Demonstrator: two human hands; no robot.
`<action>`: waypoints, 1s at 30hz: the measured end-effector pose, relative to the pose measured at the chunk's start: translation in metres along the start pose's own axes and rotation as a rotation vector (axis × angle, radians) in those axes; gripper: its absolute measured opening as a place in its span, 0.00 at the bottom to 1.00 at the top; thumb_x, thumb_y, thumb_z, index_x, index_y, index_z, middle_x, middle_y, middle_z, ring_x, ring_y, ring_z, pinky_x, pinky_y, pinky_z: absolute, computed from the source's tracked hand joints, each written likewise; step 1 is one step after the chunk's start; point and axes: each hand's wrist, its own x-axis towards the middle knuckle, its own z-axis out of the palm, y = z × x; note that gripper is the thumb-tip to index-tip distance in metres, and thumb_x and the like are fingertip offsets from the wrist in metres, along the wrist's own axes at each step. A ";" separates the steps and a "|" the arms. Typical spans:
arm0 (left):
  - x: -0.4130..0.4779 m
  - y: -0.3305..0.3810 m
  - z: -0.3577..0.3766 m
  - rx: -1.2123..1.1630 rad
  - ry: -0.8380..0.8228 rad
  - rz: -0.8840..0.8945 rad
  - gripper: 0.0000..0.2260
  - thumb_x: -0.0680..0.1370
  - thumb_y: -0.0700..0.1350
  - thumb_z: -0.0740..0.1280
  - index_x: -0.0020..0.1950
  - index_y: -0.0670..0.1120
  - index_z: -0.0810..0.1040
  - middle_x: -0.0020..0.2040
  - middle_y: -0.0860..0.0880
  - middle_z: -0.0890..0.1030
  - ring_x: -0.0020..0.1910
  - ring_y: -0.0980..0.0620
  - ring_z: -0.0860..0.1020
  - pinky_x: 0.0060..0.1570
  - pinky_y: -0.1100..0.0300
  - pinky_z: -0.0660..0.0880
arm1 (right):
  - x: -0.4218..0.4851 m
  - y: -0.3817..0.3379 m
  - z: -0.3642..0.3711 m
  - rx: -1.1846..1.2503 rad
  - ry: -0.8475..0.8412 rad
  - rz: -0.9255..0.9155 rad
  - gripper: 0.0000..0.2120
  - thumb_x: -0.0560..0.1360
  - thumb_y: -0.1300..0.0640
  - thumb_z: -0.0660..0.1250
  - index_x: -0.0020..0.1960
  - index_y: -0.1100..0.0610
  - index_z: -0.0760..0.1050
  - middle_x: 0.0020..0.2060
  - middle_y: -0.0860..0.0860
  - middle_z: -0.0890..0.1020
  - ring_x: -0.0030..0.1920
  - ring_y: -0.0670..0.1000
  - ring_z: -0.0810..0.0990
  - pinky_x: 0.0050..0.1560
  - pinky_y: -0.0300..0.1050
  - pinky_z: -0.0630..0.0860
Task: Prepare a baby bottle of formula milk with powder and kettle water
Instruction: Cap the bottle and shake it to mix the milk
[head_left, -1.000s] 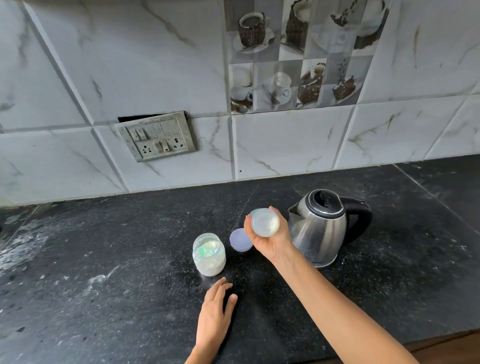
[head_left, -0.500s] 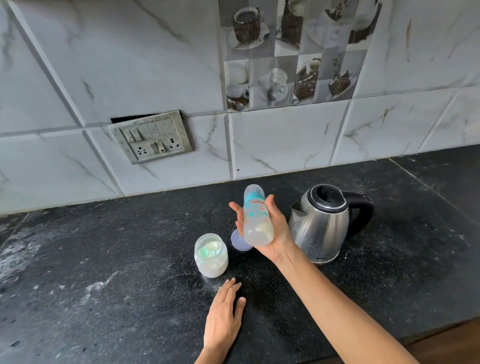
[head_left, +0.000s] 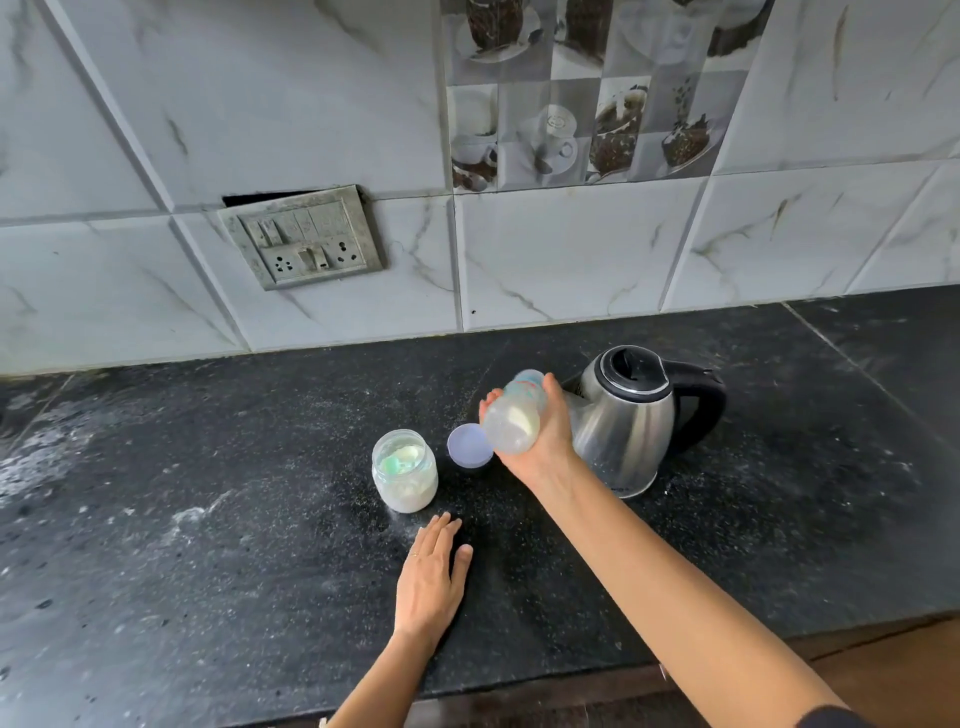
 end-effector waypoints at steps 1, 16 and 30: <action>0.002 0.005 0.001 0.004 -0.005 -0.004 0.32 0.76 0.64 0.44 0.70 0.48 0.70 0.72 0.51 0.68 0.74 0.54 0.61 0.71 0.65 0.50 | -0.005 0.000 -0.003 -0.093 -0.012 0.035 0.24 0.77 0.39 0.61 0.47 0.62 0.73 0.38 0.57 0.76 0.36 0.54 0.77 0.38 0.47 0.78; 0.009 0.010 0.019 0.125 -0.060 -0.037 0.32 0.77 0.63 0.44 0.73 0.46 0.66 0.74 0.48 0.65 0.74 0.51 0.60 0.73 0.61 0.46 | -0.020 -0.025 -0.001 -0.199 -0.049 0.038 0.20 0.77 0.44 0.64 0.55 0.60 0.70 0.43 0.58 0.74 0.38 0.53 0.78 0.36 0.48 0.80; 0.010 0.007 0.020 0.127 -0.033 -0.012 0.31 0.77 0.62 0.45 0.74 0.48 0.64 0.75 0.49 0.63 0.75 0.52 0.58 0.73 0.62 0.45 | -0.014 -0.024 -0.001 -0.330 -0.200 0.187 0.18 0.77 0.43 0.62 0.52 0.60 0.73 0.42 0.58 0.79 0.33 0.53 0.80 0.33 0.42 0.80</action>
